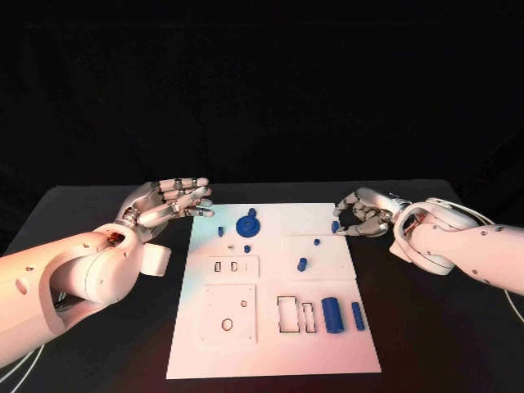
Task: Assemble the parts on the task board
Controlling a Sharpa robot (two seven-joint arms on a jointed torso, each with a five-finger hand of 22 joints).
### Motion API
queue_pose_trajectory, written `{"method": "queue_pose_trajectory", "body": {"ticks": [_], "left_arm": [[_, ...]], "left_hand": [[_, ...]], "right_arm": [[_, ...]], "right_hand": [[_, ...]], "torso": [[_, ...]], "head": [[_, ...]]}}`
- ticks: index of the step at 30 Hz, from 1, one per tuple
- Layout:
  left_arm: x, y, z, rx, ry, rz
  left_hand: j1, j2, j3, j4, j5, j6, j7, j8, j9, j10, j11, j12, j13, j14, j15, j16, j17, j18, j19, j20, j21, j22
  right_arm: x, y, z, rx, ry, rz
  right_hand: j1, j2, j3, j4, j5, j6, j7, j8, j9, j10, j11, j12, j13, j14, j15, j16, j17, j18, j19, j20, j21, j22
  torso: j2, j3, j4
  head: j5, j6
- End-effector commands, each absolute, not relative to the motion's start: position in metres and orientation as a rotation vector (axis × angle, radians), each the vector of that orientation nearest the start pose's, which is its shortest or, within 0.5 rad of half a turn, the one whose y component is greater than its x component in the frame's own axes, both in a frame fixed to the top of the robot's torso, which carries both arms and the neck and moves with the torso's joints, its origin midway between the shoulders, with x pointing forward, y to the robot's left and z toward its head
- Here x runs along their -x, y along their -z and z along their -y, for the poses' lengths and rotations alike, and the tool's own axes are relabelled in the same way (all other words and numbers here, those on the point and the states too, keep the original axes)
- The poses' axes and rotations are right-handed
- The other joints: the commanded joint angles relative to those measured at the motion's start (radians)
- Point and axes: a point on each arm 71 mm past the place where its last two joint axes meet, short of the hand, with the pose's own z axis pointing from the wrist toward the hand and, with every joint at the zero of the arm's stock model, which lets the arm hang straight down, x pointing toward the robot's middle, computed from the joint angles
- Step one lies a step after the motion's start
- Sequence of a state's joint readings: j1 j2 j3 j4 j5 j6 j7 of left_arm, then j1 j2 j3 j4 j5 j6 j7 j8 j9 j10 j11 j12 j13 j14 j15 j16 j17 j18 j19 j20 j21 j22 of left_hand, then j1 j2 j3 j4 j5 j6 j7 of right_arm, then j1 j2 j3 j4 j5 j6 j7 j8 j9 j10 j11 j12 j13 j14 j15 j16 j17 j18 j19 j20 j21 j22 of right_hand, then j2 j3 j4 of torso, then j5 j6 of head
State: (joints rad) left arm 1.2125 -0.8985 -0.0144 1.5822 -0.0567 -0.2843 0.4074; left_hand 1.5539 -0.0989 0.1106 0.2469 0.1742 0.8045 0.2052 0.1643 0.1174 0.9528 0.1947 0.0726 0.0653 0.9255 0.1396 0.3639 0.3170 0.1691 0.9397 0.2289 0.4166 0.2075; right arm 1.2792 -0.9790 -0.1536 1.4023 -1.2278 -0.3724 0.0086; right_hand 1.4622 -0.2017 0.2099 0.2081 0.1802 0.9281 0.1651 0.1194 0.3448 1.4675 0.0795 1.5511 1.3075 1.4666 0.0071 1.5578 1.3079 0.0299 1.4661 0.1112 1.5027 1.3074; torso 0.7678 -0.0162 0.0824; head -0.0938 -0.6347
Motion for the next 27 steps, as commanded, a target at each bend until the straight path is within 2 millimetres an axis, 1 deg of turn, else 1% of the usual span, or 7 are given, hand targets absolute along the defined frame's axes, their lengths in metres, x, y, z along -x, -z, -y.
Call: {"method": "queue_pose_trajectory", "body": {"ticks": [1,8,14,16,18,25,27], "left_arm": [[-0.4824,0.1544,-0.2152,1.009,1.621,-1.396],[-0.4826,0.1545,-0.2158,1.01,1.619,-1.395],[-0.4827,0.1546,-0.2164,1.011,1.616,-1.395],[-0.4828,0.1547,-0.2167,1.012,1.614,-1.395],[-0.4829,0.1548,-0.217,1.013,1.613,-1.396],[-0.4831,0.1551,-0.2173,1.014,1.612,-1.398],[-0.4831,0.1551,-0.2173,1.014,1.612,-1.398]], "left_hand": [[0.006,0.001,0.007,-0.001,-0.001,-0.003,0.041,0.003,0.001,0.0,0.0,-0.005,0.0,-0.008,0.002,0.005,0.001,0.008,-0.007,0.0,0.004,0.001],[0.006,0.001,0.007,-0.001,-0.001,-0.003,0.041,0.003,0.001,0.0,0.0,-0.005,0.0,-0.008,0.002,0.005,0.001,0.008,-0.007,0.0,0.004,0.001],[0.005,0.001,0.009,-0.002,-0.001,-0.004,0.041,0.003,0.001,-0.001,0.001,-0.005,0.0,-0.01,0.002,0.005,0.003,0.008,-0.011,0.001,0.006,0.002],[0.005,0.001,0.009,-0.002,-0.001,-0.004,0.041,0.003,0.001,-0.001,0.001,-0.005,0.0,-0.01,0.002,0.005,0.003,0.008,-0.011,0.001,0.006,0.002],[0.005,0.001,0.009,-0.002,-0.001,-0.004,0.041,0.003,0.001,-0.001,0.001,-0.005,0.0,-0.01,0.002,0.005,0.003,0.008,-0.011,0.001,0.006,0.002],[0.005,0.001,0.009,-0.002,-0.001,-0.004,0.041,0.003,0.001,-0.001,0.001,-0.005,0.0,-0.01,0.002,0.005,0.003,0.008,-0.011,0.001,0.006,0.002],[0.005,0.001,0.009,-0.002,-0.001,-0.004,0.041,0.003,0.001,-0.001,0.001,-0.005,0.0,-0.01,0.002,0.005,0.003,0.008,-0.011,0.001,0.006,0.002]], "right_arm": [[-0.4994,0.1882,0.3094,-0.072,-0.548,-1.666],[-0.5003,0.1924,0.3054,-0.073,-0.551,-1.676],[-0.5014,0.1942,0.3053,-0.076,-0.546,-1.677],[-0.5016,0.1945,0.3055,-0.076,-0.544,-1.678],[-0.5018,0.1947,0.3053,-0.076,-0.543,-1.678],[-0.5021,0.195,0.3039,-0.073,-0.542,-1.678],[-0.5022,0.1952,0.3038,-0.073,-0.542,-1.679]], "right_hand": [[0.005,0.008,0.002,0.003,0.0,0.009,0.0,0.001,0.001,0.086,0.002,0.002,0.242,0.096,0.001,0.004,0.228,-0.011,0.062,0.002,0.004,0.212],[0.01,0.015,0.011,0.003,0.0,0.033,-0.005,0.01,0.004,0.09,-0.001,0.006,0.248,0.096,-0.003,0.004,0.228,-0.011,0.063,0.0,0.005,0.213],[0.016,0.024,0.028,0.002,0.0,0.06,-0.012,0.022,0.006,0.092,-0.007,0.007,0.249,0.097,-0.009,0.004,0.228,-0.012,0.064,-0.005,0.005,0.214],[0.019,0.027,0.034,0.001,0.0,0.066,-0.014,0.024,0.007,0.091,-0.009,0.007,0.248,0.096,-0.011,0.004,0.228,-0.011,0.064,-0.007,0.005,0.214],[0.022,0.031,0.044,0.0,0.001,0.069,-0.016,0.025,0.006,0.092,-0.011,0.008,0.249,0.097,-0.013,0.004,0.228,-0.012,0.064,-0.009,0.006,0.215],[0.023,0.032,0.046,0.0,0.001,0.07,-0.017,0.026,0.006,0.092,-0.012,0.008,0.25,0.097,-0.013,0.004,0.229,-0.012,0.065,-0.009,0.007,0.216],[0.022,0.032,0.047,0.0,0.001,0.07,-0.017,0.026,0.006,0.092,-0.012,0.008,0.25,0.097,-0.013,0.004,0.228,-0.012,0.065,-0.009,0.006,0.215]], "torso": [[0.0,-0.0004,0.0017],[0.0,-0.0003,-0.0002],[0.0,0.0,0.0019],[-0.001,0.0,0.0016],[-0.001,-0.0002,0.0004],[-0.001,0.0003,0.0],[-0.001,-0.0003,-0.0001]], "head": [[0.0,-0.001],[0.0,-0.003],[0.001,-0.004],[0.001,-0.006],[0.002,-0.007],[0.002,-0.007],[0.002,-0.007]]}}
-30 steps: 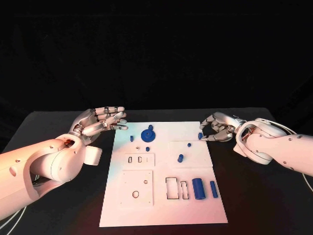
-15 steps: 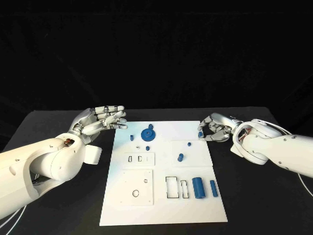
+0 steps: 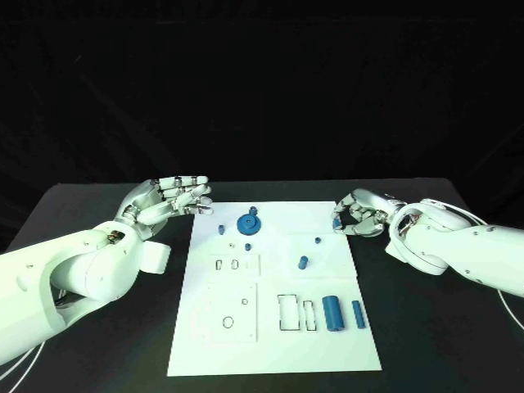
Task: Assemble the parts on the task board
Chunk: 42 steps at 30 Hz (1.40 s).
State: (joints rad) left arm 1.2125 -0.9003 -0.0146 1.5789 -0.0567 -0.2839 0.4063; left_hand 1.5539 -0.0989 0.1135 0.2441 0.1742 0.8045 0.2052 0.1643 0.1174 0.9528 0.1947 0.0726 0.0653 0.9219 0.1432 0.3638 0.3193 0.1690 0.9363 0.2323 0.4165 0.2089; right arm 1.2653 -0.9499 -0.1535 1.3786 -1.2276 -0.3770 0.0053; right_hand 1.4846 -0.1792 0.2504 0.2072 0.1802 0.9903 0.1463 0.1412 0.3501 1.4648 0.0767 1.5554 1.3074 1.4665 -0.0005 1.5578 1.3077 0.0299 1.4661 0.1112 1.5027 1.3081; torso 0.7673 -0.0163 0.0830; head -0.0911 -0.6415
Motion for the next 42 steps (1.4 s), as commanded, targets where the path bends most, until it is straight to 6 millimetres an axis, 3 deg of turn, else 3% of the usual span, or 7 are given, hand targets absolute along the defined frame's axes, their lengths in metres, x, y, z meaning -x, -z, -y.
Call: {"method": "queue_pose_trajectory", "body": {"ticks": [1,9,14,26,37,42], "left_arm": [[-0.483,0.155,-0.217,1.014,1.612,-1.398],[-0.483,0.155,-0.218,1.015,1.61,-1.398],[-0.483,0.155,-0.218,1.016,1.609,-1.398],[-0.483,0.155,-0.219,1.016,1.608,-1.397],[-0.483,0.155,-0.22,1.017,1.607,-1.397],[-0.483,0.156,-0.219,1.018,1.607,-1.397]], "left_hand": [[0.005,0.001,0.006,0.001,-0.001,-0.004,0.041,0.003,0.001,-0.001,0.001,-0.005,0.0,-0.007,-0.001,0.005,0.001,0.008,-0.007,-0.003,0.006,0.001],[0.005,0.002,0.007,0.001,-0.001,-0.005,0.041,0.003,0.001,-0.002,0.001,-0.005,0.0,-0.008,-0.001,0.006,0.002,0.008,-0.009,-0.003,0.007,0.002],[0.005,0.002,0.008,0.0,-0.001,-0.005,0.041,0.003,0.001,-0.002,0.001,-0.005,0.0,-0.008,-0.001,0.006,0.003,0.008,-0.01,-0.002,0.008,0.002],[0.005,0.002,0.008,0.0,-0.001,-0.005,0.041,0.003,0.001,-0.002,0.001,-0.005,0.0,-0.008,-0.001,0.006,0.003,0.008,-0.01,-0.002,0.008,0.002],[0.005,0.002,0.008,0.0,-0.001,-0.005,0.041,0.003,0.001,-0.002,0.001,-0.005,0.0,-0.008,-0.001,0.006,0.003,0.008,-0.01,-0.002,0.008,0.002],[0.004,0.002,0.009,0.0,-0.001,-0.005,0.041,0.003,0.001,-0.002,0.001,-0.005,0.0,-0.009,-0.001,0.007,0.004,0.008,-0.012,-0.002,0.01,0.003]], "right_arm": [[-0.502,0.195,0.304,-0.073,-0.541,-1.68],[-0.502,0.195,0.302,-0.071,-0.543,-1.68],[-0.503,0.195,0.303,-0.076,-0.535,-1.671],[-0.503,0.194,0.303,-0.07,-0.518,-1.66],[-0.5,0.191,0.297,-0.071,-0.509,-1.639],[-0.499,0.181,0.288,-0.063,-0.497,-1.625]], "right_hand": [[-0.001,0.008,0.006,0.001,0.001,0.008,0.002,0.004,0.001,0.096,-0.009,0.005,0.251,0.097,-0.006,0.004,0.229,-0.012,0.065,-0.009,0.007,0.215],[-0.003,0.009,0.01,0.003,0.001,0.011,0.001,0.005,0.001,0.097,-0.01,0.006,0.252,0.097,-0.007,0.005,0.23,-0.012,0.066,-0.01,0.008,0.216],[-0.001,0.025,0.047,0.004,0.002,0.037,-0.011,0.02,0.005,0.099,-0.021,0.007,0.254,0.097,-0.014,0.005,0.23,-0.013,0.067,-0.017,0.009,0.218],[-0.013,0.026,0.092,0.0,0.0,0.071,-0.03,0.053,0.017,0.1,-0.038,0.008,0.256,0.097,-0.027,0.005,0.231,-0.014,0.07,-0.028,0.013,0.221],[-0.028,0.024,0.103,0.005,-0.001,0.062,-0.03,0.054,0.018,0.091,-0.04,-0.001,0.245,0.097,-0.029,0.004,0.23,-0.016,0.075,-0.031,0.021,0.228],[-0.034,0.026,0.112,0.007,0.0,0.055,-0.029,0.054,0.018,0.086,-0.039,-0.007,0.238,0.097,-0.029,0.004,0.23,-0.018,0.079,-0.032,0.026,0.232]], "torso": [[-0.001,-0.0002,-0.0007],[0.0,-0.0003,-0.0002],[-0.001,-0.0005,0.0008],[0.0,-0.0001,-0.0007],[-0.001,0.0009,-0.001],[-0.003,-0.0011,-0.0018]], "head": [[0.0,0.0],[-0.002,-0.002],[-0.002,-0.004],[-0.001,-0.007],[0.001,-0.007],[0.0,-0.008]]}}
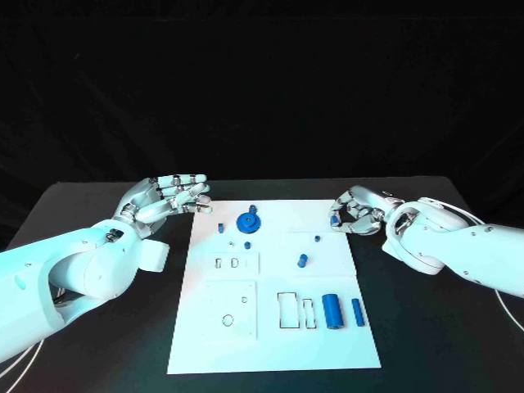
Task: Assemble the parts on the task board
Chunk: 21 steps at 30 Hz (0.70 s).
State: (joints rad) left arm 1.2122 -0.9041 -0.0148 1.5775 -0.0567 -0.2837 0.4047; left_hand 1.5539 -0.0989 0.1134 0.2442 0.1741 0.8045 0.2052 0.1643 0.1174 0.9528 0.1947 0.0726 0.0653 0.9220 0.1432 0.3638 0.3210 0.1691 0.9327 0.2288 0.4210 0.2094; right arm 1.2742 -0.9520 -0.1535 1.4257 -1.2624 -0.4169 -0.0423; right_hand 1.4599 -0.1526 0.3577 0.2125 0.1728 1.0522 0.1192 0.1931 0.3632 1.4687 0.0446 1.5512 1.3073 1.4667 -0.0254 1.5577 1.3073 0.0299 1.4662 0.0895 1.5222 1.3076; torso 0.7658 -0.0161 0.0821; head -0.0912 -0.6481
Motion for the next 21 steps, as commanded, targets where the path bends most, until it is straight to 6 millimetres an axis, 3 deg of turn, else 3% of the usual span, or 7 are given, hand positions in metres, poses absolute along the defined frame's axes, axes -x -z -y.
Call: {"method": "queue_pose_trajectory", "body": {"ticks": [1,7,11,21], "left_arm": [[-0.483,0.156,-0.219,1.018,1.607,-1.397],[-0.484,0.156,-0.218,1.018,1.608,-1.398],[-0.484,0.156,-0.217,1.018,1.61,-1.399],[-0.484,0.156,-0.212,1.016,1.62,-1.405]], "left_hand": [[0.004,0.002,0.009,0.0,-0.001,-0.005,0.041,0.003,0.001,-0.002,0.001,-0.005,0.0,-0.009,-0.001,0.007,0.003,0.008,-0.008,0.001,0.005,0.003],[0.004,0.002,0.009,0.0,-0.001,-0.005,0.041,0.003,0.001,-0.002,0.001,-0.005,0.0,-0.009,-0.001,0.007,0.003,0.008,-0.008,0.001,0.005,0.003],[0.004,0.002,0.009,0.0,-0.001,-0.005,0.041,0.003,0.001,-0.002,0.001,-0.005,0.0,-0.009,-0.001,0.007,0.003,0.008,-0.008,0.001,0.005,0.003],[0.004,0.002,0.009,0.0,-0.001,-0.005,0.041,0.003,0.001,-0.002,0.001,-0.005,0.0,-0.009,-0.001,0.007,0.003,0.008,-0.008,0.001,0.005,0.003]], "right_arm": [[-0.498,0.178,0.286,-0.06,-0.494,-1.62],[-0.493,0.159,0.262,-0.03,-0.486,-1.593],[-0.486,0.15,0.232,0.003,-0.494,-1.6],[-0.47,0.153,0.157,0.108,-0.547,-1.667]], "right_hand": [[-0.016,0.002,0.01,0.005,0.007,-0.008,-0.002,0.004,0.005,0.08,-0.007,-0.006,0.236,0.097,-0.004,0.004,0.23,-0.019,0.081,-0.01,0.01,0.235],[-0.027,0.007,0.022,0.008,0.006,-0.004,-0.006,0.012,0.009,0.078,-0.01,-0.008,0.233,0.097,-0.005,0.004,0.23,-0.023,0.091,-0.012,0.026,0.247],[-0.028,0.007,0.024,0.008,0.006,-0.003,-0.007,0.013,0.01,0.077,-0.01,-0.01,0.231,0.096,-0.006,0.004,0.229,-0.025,0.093,-0.012,0.03,0.25],[-0.038,0.008,0.033,0.009,0.006,-0.006,-0.007,0.018,0.013,0.073,-0.012,-0.016,0.225,0.096,-0.008,0.003,0.228,-0.024,0.093,-0.014,0.029,0.249]], "torso": [[-0.002,-0.0013,-0.0009],[-0.001,-0.0015,-0.0001],[-0.002,-0.0017,0.0008],[0.0,-0.0025,0.0008]], "head": [[0.0,-0.002],[0.001,-0.001],[0.0,-0.004],[0.017,-0.009]]}}
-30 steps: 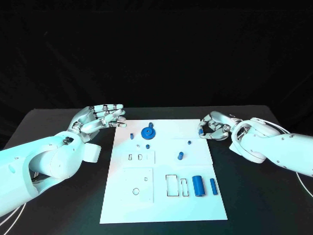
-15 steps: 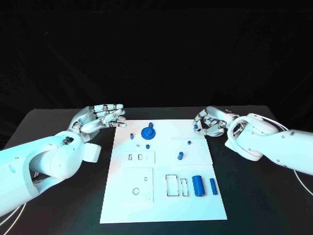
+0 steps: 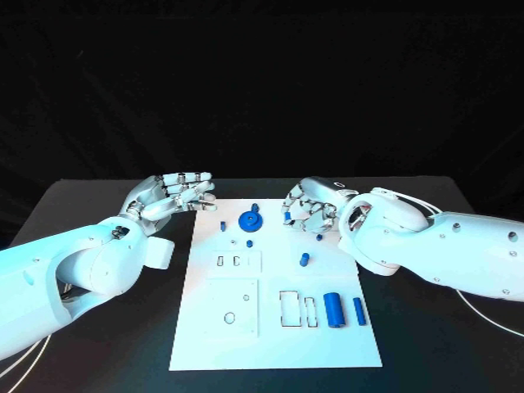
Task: Assemble the parts on the task board
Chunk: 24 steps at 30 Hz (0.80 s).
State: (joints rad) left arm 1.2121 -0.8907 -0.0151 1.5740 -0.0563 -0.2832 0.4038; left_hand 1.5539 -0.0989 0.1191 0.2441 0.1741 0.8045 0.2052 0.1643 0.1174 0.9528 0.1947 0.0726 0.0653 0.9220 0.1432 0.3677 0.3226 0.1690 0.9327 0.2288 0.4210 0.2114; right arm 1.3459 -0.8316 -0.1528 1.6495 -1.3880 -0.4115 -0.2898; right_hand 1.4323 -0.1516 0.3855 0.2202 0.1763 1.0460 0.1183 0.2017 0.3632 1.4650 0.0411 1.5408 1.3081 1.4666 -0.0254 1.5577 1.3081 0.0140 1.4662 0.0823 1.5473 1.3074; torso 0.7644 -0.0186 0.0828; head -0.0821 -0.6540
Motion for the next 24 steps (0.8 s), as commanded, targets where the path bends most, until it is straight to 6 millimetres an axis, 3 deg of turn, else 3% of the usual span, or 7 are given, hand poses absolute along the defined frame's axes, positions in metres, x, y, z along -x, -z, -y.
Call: {"method": "queue_pose_trajectory", "body": {"ticks": [1,9,12,24], "left_arm": [[-0.484,0.156,-0.212,1.016,1.62,-1.405],[-0.485,0.157,-0.208,1.018,1.627,-1.408],[-0.486,0.157,-0.208,1.018,1.628,-1.409],[-0.486,0.158,-0.207,1.014,1.629,-1.412]], "left_hand": [[0.004,0.002,0.004,0.0,-0.001,-0.005,0.041,0.003,0.001,-0.002,0.001,-0.005,0.0,-0.009,-0.001,0.003,0.001,0.008,-0.008,0.001,0.005,0.001],[0.002,0.003,0.005,0.001,-0.001,-0.005,0.041,0.004,0.001,-0.002,0.001,-0.005,0.0,-0.01,-0.001,0.005,0.003,0.008,-0.01,0.002,0.007,0.002],[0.002,0.003,0.005,0.001,-0.001,-0.005,0.041,0.004,0.001,-0.002,0.001,-0.005,0.0,-0.01,-0.001,0.005,0.003,0.008,-0.01,0.002,0.007,0.002],[0.001,0.003,0.005,0.002,-0.002,-0.005,0.041,0.004,0.001,-0.001,0.001,-0.004,0.0,-0.01,-0.001,0.005,0.003,0.008,-0.011,0.002,0.008,0.003]], "right_arm": [[-0.469,0.153,0.154,0.112,-0.548,-1.67],[-0.453,0.168,0.112,0.161,-0.579,-1.696],[-0.448,0.174,0.1,0.159,-0.601,-1.684],[-0.433,0.198,0.076,0.14,-0.657,-1.684]], "right_hand": [[-0.011,0.007,0.005,0.001,0.002,0.0,-0.007,0.009,0.013,0.077,-0.008,-0.005,0.225,0.096,-0.008,0.003,0.227,-0.009,0.093,-0.007,0.004,0.249],[-0.022,0.002,0.006,0.003,0.001,-0.001,-0.007,0.013,0.015,0.075,-0.009,-0.008,0.222,0.095,-0.009,0.002,0.223,-0.007,0.089,-0.008,-0.002,0.245],[-0.024,0.0,0.007,0.004,0.001,0.0,-0.008,0.015,0.016,0.078,-0.01,-0.004,0.226,0.095,-0.009,0.002,0.224,-0.008,0.091,-0.008,0.001,0.247],[-0.026,-0.001,0.007,0.003,0.001,0.0,-0.009,0.015,0.017,0.077,-0.01,-0.006,0.224,0.095,-0.009,0.002,0.222,-0.009,0.093,-0.008,0.004,0.25]], "torso": [[0.001,0.0005,0.0001],[0.002,-0.0011,0.0007],[0.003,0.0006,-0.0016],[0.003,0.0016,0.0017]], "head": [[0.009,-0.004],[0.024,-0.014],[0.031,-0.017],[0.032,-0.023]]}}
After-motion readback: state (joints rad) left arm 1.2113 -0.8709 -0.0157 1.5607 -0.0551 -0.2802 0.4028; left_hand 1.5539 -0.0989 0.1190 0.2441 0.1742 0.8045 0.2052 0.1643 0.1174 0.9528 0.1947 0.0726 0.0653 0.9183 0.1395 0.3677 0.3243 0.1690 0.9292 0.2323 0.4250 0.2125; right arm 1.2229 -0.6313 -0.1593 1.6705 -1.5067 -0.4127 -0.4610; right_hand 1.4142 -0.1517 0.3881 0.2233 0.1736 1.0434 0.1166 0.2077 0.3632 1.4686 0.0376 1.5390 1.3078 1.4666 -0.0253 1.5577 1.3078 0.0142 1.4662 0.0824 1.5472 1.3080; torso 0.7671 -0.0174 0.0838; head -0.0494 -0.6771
